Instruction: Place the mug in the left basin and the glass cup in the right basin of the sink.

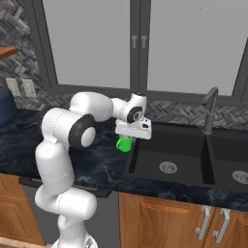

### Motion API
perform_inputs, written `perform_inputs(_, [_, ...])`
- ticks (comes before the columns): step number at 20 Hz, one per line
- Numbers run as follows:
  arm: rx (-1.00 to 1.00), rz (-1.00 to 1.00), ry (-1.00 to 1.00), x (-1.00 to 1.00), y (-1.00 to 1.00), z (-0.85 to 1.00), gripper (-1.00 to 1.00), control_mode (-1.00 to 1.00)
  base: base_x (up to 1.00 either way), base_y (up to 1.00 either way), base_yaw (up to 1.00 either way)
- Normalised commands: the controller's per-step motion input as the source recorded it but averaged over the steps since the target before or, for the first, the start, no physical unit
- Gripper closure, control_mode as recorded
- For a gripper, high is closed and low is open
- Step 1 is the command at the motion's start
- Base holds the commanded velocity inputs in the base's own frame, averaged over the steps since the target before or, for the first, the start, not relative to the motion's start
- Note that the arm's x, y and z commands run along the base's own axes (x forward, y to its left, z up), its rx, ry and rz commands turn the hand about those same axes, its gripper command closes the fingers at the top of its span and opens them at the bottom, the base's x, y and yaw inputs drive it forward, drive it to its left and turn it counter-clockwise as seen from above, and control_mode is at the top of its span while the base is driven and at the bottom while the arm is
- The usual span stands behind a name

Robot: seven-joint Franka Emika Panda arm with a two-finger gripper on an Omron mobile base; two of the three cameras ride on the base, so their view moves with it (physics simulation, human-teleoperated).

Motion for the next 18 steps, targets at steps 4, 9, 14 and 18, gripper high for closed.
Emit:
perform_inputs(4, [0.0, 0.0, 0.0, 0.0, -0.44, 0.0, 1.0, -1.0, 0.0, 0.0, 0.0])
perform_inputs(9, [0.0, 0.0, 0.0, 0.0, -0.43, 0.0, 1.0, -1.0, 0.0, 0.0, 0.0])
perform_inputs(14, [0.0, 0.0, 0.0, 0.0, -0.39, -0.03, 1.0, -1.0, 0.0, 0.0, 0.0])
perform_inputs(18, [0.0, 0.0, 0.0, 0.0, -0.3, -0.08, 1.0, -1.0, 0.0, 0.0, 0.0])
